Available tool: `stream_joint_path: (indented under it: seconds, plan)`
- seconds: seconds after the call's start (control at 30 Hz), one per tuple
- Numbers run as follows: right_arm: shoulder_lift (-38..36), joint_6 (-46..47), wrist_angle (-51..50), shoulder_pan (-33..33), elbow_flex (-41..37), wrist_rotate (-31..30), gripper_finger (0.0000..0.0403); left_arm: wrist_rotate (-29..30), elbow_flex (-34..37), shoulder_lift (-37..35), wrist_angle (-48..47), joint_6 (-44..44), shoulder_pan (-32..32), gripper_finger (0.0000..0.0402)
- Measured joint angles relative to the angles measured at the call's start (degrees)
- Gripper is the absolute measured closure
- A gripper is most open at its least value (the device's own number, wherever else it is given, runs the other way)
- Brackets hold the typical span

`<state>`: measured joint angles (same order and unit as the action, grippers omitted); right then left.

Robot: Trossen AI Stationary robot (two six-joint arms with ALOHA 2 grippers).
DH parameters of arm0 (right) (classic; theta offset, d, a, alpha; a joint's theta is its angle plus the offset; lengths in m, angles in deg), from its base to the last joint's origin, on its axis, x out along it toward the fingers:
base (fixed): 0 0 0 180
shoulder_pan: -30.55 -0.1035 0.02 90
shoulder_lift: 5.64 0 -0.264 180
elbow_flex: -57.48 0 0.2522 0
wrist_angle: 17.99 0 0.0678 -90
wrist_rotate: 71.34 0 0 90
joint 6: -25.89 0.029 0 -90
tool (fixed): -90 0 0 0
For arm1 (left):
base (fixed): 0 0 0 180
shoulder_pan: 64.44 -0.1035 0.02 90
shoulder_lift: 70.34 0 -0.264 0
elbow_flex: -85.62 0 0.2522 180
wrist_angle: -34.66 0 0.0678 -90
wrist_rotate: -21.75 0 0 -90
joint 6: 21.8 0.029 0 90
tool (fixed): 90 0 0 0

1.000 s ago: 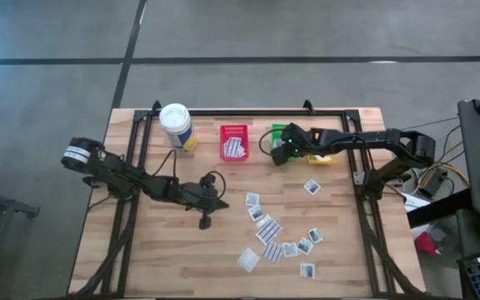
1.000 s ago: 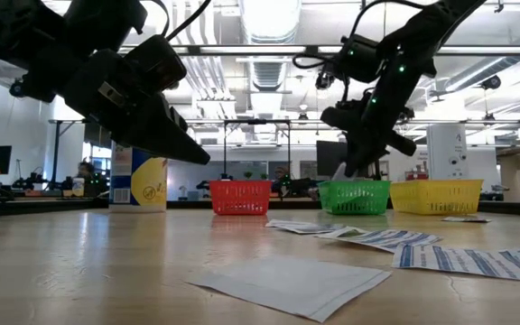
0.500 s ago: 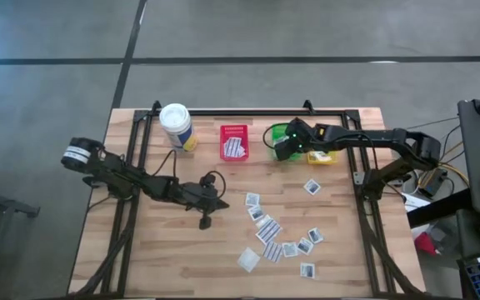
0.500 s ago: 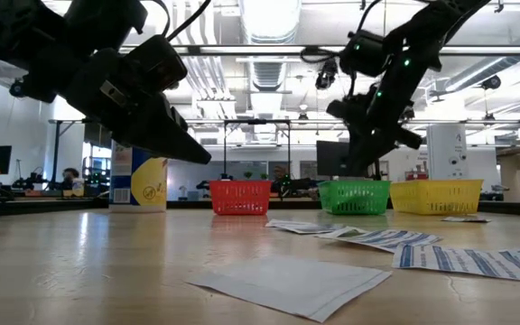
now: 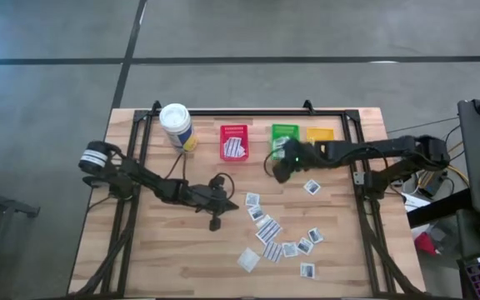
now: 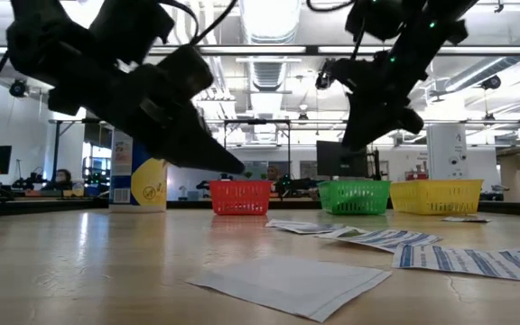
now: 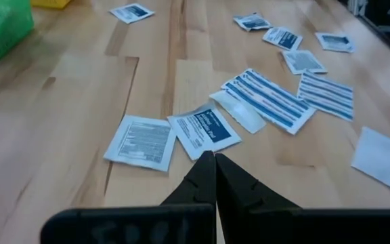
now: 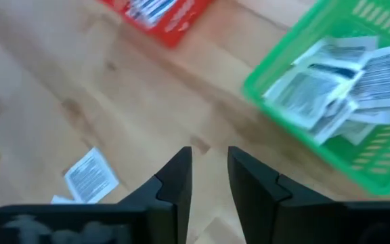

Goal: Pick & Place First Aid Supplies
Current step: Put the alcohol pad in the green bin

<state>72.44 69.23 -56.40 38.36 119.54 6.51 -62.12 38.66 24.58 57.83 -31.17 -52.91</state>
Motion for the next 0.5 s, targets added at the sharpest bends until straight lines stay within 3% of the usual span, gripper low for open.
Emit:
stream_joint_path:
  seconds: [0.5]
  plan:
    - [1.24,7.67,2.64,-15.89,-0.28,-13.03,0.0338,2.82,-4.02,7.17,2.31,1.97,-3.76,0.0401]
